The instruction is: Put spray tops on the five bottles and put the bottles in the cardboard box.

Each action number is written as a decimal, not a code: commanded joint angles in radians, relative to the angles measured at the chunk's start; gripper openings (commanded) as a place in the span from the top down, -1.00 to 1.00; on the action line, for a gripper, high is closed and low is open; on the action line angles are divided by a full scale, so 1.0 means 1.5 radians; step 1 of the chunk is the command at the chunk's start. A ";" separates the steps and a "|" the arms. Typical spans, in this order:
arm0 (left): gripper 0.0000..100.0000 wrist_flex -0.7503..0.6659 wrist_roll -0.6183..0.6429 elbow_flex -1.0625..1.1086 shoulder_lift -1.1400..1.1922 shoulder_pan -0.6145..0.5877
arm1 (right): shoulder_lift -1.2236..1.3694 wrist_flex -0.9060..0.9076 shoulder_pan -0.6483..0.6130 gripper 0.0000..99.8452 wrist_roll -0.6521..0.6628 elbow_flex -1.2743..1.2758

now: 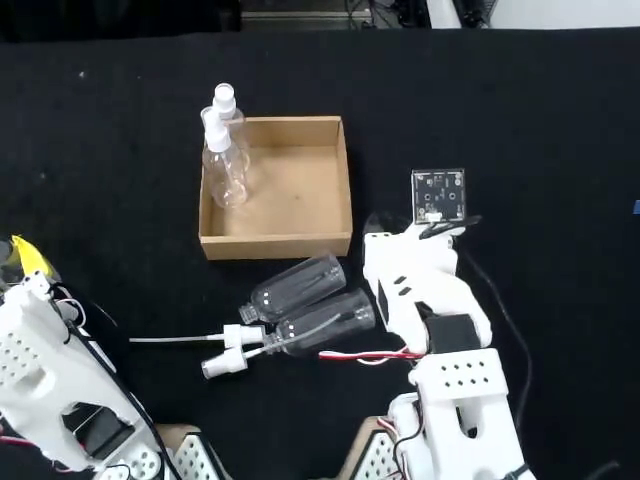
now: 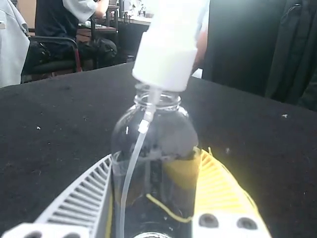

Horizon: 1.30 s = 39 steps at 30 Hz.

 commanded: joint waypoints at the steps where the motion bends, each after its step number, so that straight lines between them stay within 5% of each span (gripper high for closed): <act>1: 0.93 -0.012 -0.005 0.006 -0.028 -0.011 | -0.022 -0.023 -0.010 0.96 -0.005 -0.006; 11: 0.39 -0.012 -0.001 0.007 -0.024 -0.011 | -0.022 -0.026 -0.010 0.96 -0.005 -0.004; 29: 0.38 -0.014 -0.005 -0.004 -0.035 -0.012 | -0.022 -0.026 -0.010 0.96 -0.005 -0.004; 39: 0.38 -0.011 -0.005 0.042 -0.167 -0.005 | -0.022 -0.026 -0.010 0.96 -0.005 -0.004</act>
